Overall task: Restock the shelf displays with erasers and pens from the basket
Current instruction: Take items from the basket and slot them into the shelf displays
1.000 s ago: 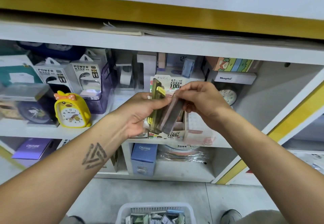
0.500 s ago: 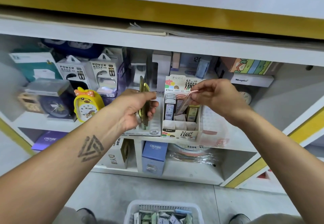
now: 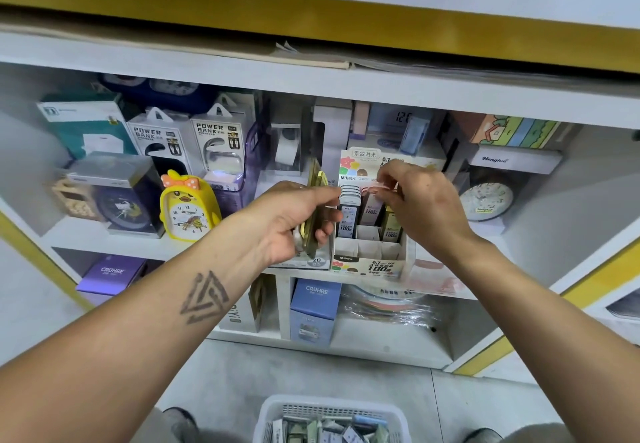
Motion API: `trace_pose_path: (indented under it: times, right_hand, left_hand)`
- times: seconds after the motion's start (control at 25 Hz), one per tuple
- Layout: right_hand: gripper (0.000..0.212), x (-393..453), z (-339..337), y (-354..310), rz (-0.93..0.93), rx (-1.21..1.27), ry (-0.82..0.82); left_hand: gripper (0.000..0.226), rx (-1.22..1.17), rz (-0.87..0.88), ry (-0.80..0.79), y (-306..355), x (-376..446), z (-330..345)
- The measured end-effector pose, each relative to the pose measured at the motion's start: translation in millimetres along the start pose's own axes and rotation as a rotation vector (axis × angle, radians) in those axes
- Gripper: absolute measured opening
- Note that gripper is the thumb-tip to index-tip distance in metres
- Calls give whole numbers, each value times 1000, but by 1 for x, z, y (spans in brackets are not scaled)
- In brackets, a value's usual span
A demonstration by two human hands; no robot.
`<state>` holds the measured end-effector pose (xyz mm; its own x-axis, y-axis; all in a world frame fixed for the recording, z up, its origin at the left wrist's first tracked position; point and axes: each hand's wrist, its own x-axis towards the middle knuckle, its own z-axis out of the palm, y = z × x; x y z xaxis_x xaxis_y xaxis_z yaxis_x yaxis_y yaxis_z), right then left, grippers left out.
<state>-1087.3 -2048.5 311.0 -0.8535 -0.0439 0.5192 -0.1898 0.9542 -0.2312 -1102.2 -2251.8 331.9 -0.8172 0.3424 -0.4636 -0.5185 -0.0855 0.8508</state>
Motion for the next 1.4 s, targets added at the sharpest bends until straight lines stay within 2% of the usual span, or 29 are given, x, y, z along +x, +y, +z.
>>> trace_pose_path:
  times: [0.12,0.2,0.28,0.4,0.52,0.68,0.76,0.88,1.0,1.16,1.32,1.4]
  right_hand:
    - [17,-1,4,1,-54,-168,-91]
    - [19,1,2,0,-53,-131,-106]
    - [16,4,-4,-5,69,154,-89]
    - [15,4,-16,-20,383,846,-247]
    - [22,0,-24,-27,421,976,-372]
    - [16,0,-31,-21,476,1008,-402]
    - [8,0,-37,-12,501,992,-366]
    - [20,1,-53,8,467,905,-205]
    - [30,-2,-65,26,335,641,-42]
    - [30,-13,-60,28,157,220,-80]
    - [24,-21,-49,24,-15,64,-47]
    - [23,-22,-42,23,-78,26,-84]
  left_hand:
    - [13,-52,-53,-115,3,-4,0]
    - [18,-80,-65,-188,4,-5,1]
    - [24,-103,-63,-262,3,-5,2]
    - [22,-92,-37,-360,-1,-5,5]
    - [21,47,39,-303,-5,-5,9]
    - [39,110,58,-271,-8,-6,16]
    - [40,51,37,-243,-7,-5,20]
    - [27,0,29,-91,-3,0,23]
    - [19,-65,-2,-53,-2,2,22]
    - [10,-87,-14,-55,-3,3,23]
    - [10,-80,-9,-72,-7,7,27]
    - [13,-86,-23,-92,-7,7,29]
